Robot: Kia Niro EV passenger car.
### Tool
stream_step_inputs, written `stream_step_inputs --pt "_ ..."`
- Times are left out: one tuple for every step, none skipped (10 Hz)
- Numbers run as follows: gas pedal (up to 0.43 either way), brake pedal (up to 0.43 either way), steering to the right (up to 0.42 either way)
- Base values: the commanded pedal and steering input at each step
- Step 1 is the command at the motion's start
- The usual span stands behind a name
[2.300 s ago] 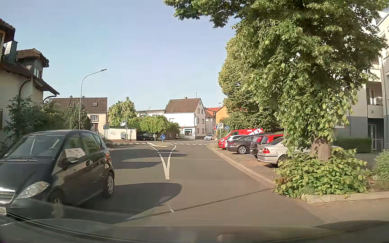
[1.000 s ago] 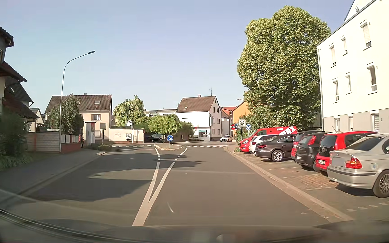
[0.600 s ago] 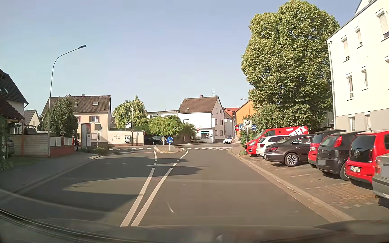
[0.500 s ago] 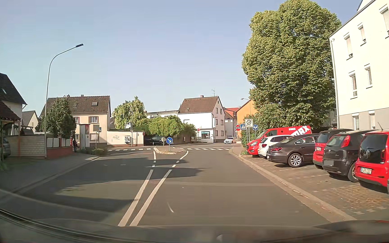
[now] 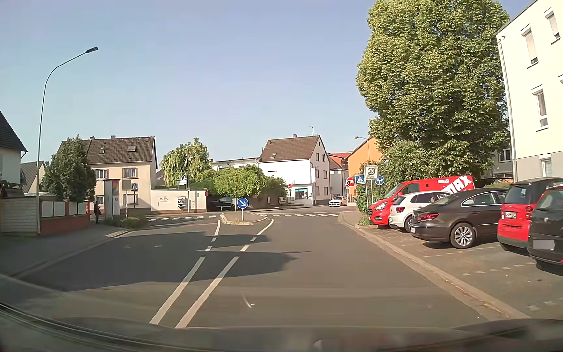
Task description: Follow the waypoints while adhering to traffic rules and regulations
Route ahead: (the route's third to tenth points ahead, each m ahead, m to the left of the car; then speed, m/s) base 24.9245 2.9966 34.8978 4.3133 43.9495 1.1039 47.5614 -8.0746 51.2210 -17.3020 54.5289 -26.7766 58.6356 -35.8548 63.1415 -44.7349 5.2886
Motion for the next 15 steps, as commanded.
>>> stream_step_inputs --pt "0.047 0.03 -0.012" --pt "0.047 0.03 -0.012" --pt "0.047 0.03 -0.011" --pt "0.047 0.03 -0.002" --pt "0.047 0.03 0.008" --pt "0.047 0.03 0.011" --pt "0.047 0.03 0.014" --pt "0.047 0.03 0.014" --pt "0.047 0.03 0.014" --pt "0.047 0.03 0.014" --pt "0.047 0.03 0.014" --pt "0.047 0.03 0.014" --pt "0.047 0.03 0.014" --pt "0.047 0.03 0.013" --pt "0.047 0.03 0.013"
